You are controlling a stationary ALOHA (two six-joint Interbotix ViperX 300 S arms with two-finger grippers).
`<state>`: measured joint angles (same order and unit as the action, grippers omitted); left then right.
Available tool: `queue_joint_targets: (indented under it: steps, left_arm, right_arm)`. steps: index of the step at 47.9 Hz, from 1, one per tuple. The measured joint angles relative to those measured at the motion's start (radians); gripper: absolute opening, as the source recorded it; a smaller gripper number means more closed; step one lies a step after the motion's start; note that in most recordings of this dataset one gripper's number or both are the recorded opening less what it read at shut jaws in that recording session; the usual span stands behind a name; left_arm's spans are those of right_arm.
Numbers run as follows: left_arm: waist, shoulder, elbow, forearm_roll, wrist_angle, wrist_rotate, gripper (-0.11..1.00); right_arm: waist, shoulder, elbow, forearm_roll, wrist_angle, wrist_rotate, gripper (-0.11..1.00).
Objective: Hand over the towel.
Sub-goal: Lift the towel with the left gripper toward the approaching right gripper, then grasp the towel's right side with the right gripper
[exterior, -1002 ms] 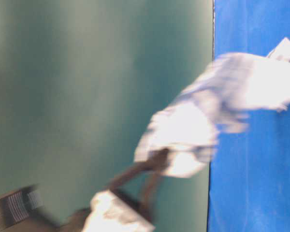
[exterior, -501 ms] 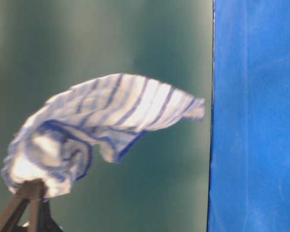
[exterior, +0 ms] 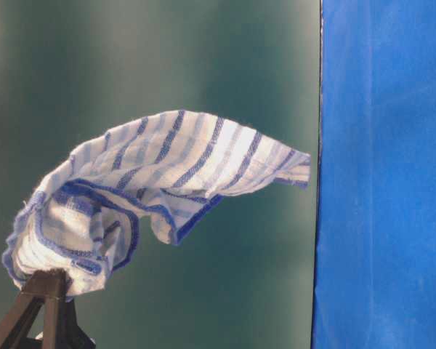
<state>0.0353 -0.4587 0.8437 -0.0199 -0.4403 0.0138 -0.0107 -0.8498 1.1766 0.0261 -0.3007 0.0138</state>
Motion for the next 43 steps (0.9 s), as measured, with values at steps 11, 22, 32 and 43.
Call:
queue_joint_targets:
  steps: [11,22,32,43]
  left_arm:
    - [-0.002,0.005,-0.002,0.0,0.0,0.0,0.05]
    - [-0.002,0.012,0.0,0.002,0.0,-0.002,0.05]
    - [-0.002,0.015,0.0,0.0,0.0,0.0,0.05]
    - [-0.005,0.028,0.0,0.0,0.0,-0.002,0.05]
  right_arm:
    - [-0.006,0.091,-0.021,0.017,-0.106,0.0,0.47]
    - [-0.009,0.356,-0.161,0.031,-0.21,0.002,0.71]
    - [-0.009,0.603,-0.36,0.031,-0.216,0.002,0.72]
    - [-0.009,0.767,-0.532,0.031,-0.199,0.0,0.72]
